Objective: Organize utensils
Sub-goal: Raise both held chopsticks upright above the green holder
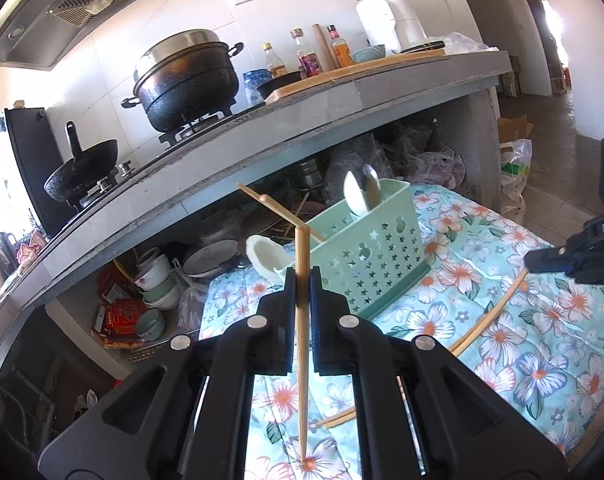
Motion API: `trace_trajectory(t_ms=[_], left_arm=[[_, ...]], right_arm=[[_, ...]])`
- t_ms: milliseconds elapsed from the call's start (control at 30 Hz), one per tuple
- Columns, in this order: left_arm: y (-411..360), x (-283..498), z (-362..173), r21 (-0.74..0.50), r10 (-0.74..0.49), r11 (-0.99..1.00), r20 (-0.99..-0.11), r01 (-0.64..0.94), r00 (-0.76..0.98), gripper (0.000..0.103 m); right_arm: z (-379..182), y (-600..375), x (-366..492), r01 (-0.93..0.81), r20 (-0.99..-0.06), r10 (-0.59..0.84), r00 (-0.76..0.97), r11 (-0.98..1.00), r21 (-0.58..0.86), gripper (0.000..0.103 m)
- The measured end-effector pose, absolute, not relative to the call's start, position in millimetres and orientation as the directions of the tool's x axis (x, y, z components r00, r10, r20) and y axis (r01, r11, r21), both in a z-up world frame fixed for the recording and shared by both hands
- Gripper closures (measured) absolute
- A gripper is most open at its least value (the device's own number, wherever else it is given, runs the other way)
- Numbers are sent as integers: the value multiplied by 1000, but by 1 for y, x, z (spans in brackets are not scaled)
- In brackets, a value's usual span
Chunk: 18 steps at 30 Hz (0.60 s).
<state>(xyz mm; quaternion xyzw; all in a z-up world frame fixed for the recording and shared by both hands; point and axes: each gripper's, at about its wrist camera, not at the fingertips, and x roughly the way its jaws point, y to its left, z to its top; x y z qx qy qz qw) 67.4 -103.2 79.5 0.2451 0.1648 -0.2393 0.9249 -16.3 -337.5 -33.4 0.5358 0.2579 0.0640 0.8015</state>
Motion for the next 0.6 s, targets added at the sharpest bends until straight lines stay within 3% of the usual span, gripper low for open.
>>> trace_trajectory(t_ms=[600], left_arm=[[-71,91,128,218,-379,847,-394,485,838,98]], right_arm=[[5,-347,-27,71,-264,335,905,491,868,97]])
